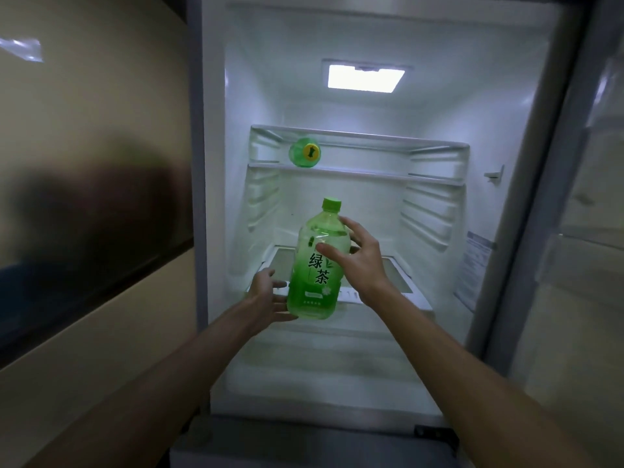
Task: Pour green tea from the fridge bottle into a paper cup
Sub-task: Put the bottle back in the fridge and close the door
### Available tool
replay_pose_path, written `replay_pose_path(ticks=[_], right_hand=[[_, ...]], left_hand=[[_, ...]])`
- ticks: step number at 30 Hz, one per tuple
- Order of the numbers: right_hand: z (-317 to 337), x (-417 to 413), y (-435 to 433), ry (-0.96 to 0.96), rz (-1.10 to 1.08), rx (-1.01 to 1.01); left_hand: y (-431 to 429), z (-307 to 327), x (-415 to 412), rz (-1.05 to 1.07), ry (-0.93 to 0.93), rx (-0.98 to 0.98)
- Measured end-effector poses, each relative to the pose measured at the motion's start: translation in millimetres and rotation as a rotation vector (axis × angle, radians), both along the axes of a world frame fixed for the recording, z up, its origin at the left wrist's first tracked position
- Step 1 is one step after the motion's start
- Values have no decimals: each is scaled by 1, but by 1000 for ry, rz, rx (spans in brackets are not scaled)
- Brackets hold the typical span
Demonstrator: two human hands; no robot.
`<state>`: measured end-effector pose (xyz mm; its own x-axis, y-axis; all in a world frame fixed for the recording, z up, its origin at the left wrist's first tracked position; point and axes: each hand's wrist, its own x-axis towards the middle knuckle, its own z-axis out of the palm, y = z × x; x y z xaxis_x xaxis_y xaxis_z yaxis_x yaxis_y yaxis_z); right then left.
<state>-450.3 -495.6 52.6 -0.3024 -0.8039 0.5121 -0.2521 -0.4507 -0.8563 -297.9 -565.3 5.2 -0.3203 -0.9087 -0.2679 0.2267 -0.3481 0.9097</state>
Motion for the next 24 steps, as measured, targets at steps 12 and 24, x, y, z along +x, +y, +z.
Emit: replay_pose_path(ticks=[12, 24], right_hand=[[11, -26, -94, 19, -58, -11], [8, -56, -152, 57, -68, -12]], left_hand=[[-76, 14, -39, 79, -114, -139], [-120, 26, -69, 87, -134, -172]])
